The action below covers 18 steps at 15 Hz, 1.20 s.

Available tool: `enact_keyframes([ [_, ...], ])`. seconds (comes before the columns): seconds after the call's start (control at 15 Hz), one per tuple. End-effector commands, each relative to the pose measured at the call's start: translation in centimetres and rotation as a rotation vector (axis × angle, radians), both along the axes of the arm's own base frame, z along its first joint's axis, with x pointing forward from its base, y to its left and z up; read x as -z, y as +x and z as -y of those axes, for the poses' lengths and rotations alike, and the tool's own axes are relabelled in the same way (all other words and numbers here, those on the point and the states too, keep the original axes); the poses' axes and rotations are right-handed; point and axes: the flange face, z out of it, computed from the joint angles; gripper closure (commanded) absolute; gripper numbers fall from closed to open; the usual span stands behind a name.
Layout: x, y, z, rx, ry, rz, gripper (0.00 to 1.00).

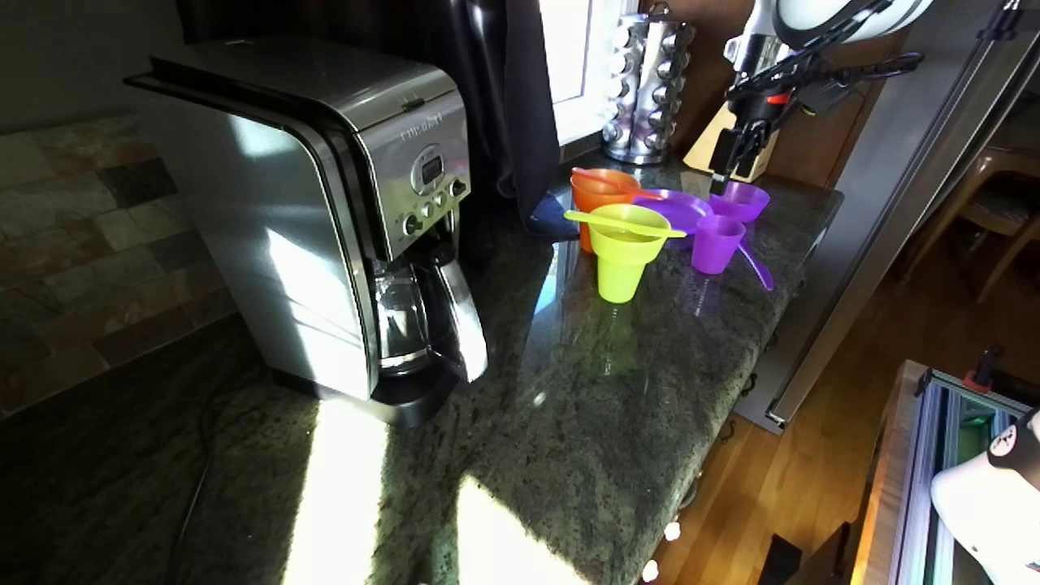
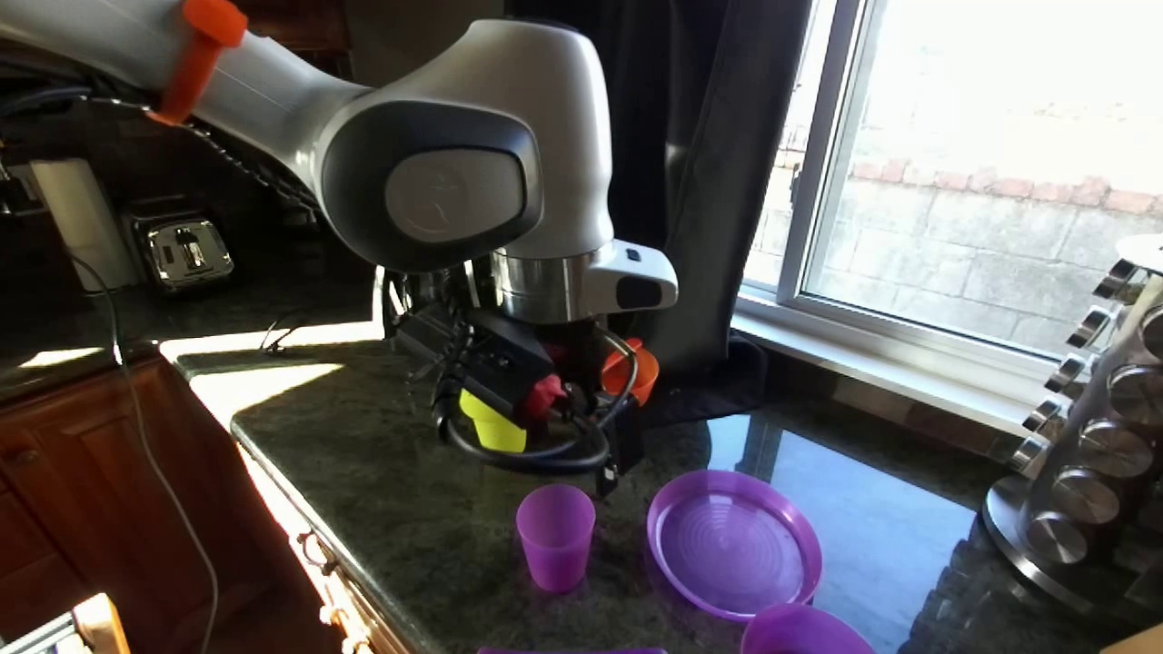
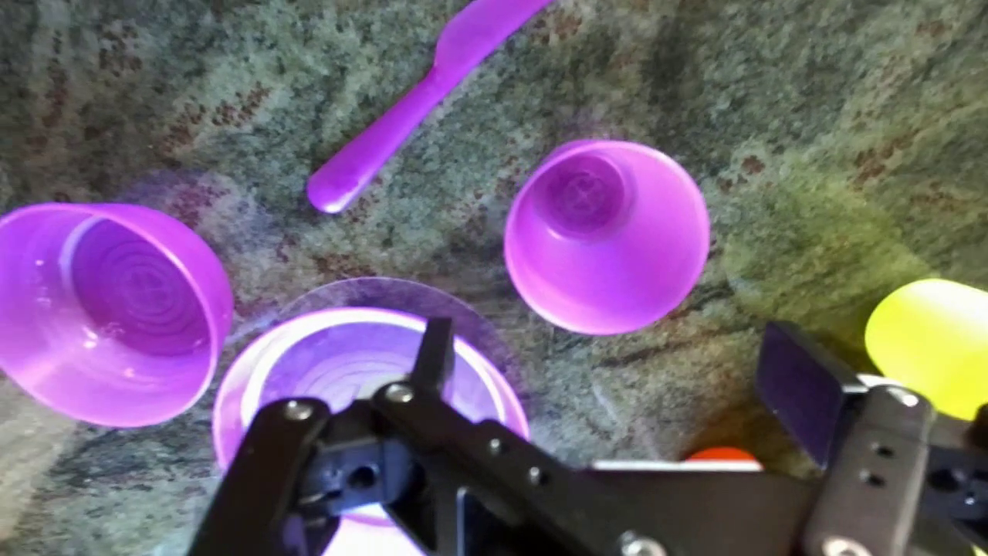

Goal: Stack the purple items on top of each other

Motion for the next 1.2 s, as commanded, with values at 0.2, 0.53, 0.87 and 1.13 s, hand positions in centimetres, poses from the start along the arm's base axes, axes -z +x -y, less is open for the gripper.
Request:
enact_keyframes([
  [0.2, -1.8, -1.8, 10.8, 0.341, 0.073, 0.133, 0.0],
  [0.53, -0.8, -0.9, 16.0, 0.598, 0.071, 0.234, 0.0],
  [0.87, 2.3, 1.0, 18.6, 0.843, 0.012, 0.243, 0.0],
  [1.13, 5.3, 1.5, 19.6, 0.983, 0.001, 0.176, 0.0],
])
